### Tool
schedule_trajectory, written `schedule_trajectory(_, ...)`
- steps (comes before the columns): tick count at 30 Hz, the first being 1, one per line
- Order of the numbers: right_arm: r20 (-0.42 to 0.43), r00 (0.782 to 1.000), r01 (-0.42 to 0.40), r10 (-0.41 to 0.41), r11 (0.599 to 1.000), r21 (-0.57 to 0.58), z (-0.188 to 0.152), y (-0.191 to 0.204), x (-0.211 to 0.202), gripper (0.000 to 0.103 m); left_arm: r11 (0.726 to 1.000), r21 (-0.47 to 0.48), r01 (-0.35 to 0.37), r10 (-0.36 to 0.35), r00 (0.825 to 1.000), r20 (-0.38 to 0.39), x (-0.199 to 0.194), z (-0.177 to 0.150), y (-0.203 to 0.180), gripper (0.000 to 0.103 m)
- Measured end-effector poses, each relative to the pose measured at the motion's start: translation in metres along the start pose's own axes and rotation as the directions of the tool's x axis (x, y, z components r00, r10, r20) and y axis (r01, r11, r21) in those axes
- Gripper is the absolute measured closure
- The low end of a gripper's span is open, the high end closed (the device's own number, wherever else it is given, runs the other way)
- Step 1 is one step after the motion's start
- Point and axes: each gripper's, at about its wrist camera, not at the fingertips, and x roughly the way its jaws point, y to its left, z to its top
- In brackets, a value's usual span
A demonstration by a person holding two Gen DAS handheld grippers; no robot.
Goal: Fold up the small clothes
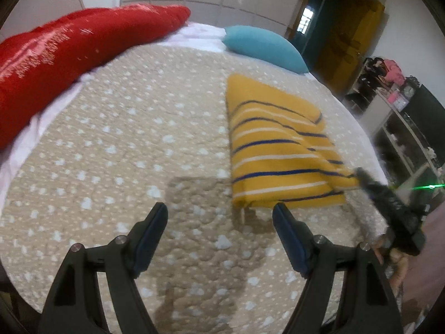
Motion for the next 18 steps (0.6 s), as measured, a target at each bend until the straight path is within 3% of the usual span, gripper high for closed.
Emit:
schedule_trajectory(3, 0.086, 0.995, 0.048, -0.046, 0.999, -0.012, 0.007, 0.009, -0.020, 0.065, 0.999, -0.012, -0.038, 0.038, 0.999, 0.008, -0.001, -0.003, 0.007, 0.024)
schedule_trajectory(6, 0.091, 0.996, -0.013, 0.020, 0.997, -0.080, 0.018, 0.037, -0.023, 0.065, 0.999, -0.025, -0.042, 0.042, 0.999, 0.005, 0.003, -0.003, 0.011, 0.024)
schedule_trajectory(8, 0.056, 0.995, -0.071, 0.081, 0.985, -0.156, 0.022, 0.062, -0.013, 0.065, 0.999, -0.026, -0.035, 0.036, 0.999, 0.005, 0.005, -0.006, 0.010, 0.024)
schedule_trajectory(11, -0.069, 0.985, -0.171, 0.160, 0.961, -0.219, 0.023, 0.090, 0.023, 0.065, 0.999, -0.001, -0.037, 0.037, 0.999, 0.006, 0.007, -0.009, 0.006, 0.024)
schedule_trajectory(13, -0.130, 0.983, -0.158, 0.131, 0.962, -0.222, 0.021, 0.093, 0.055, 0.065, 0.999, 0.021, -0.046, 0.045, 0.999, 0.020, 0.005, -0.011, 0.005, 0.024)
schedule_trajectory(14, -0.165, 0.983, -0.112, 0.077, 0.970, -0.216, 0.020, 0.086, 0.075, 0.066, 0.998, 0.028, -0.053, 0.052, 0.998, 0.028, 0.003, -0.012, 0.005, 0.024)
schedule_trajectory(15, -0.173, 0.984, -0.068, 0.031, 0.974, -0.214, 0.018, 0.079, 0.083, 0.076, 0.998, 0.034, -0.060, 0.058, 0.998, 0.036, 0.001, -0.013, 0.006, 0.024)
schedule_trajectory(16, -0.177, 0.984, -0.019, -0.017, 0.979, -0.201, 0.016, 0.067, 0.092, 0.099, 0.997, 0.040, -0.067, 0.066, 0.997, 0.046, -0.002, -0.014, 0.009, 0.024)
schedule_trajectory(18, -0.171, 0.985, -0.019, -0.005, 0.990, -0.137, 0.014, 0.046, 0.089, 0.103, 0.997, 0.037, -0.073, 0.071, 0.996, 0.058, -0.005, -0.015, 0.016, 0.024)
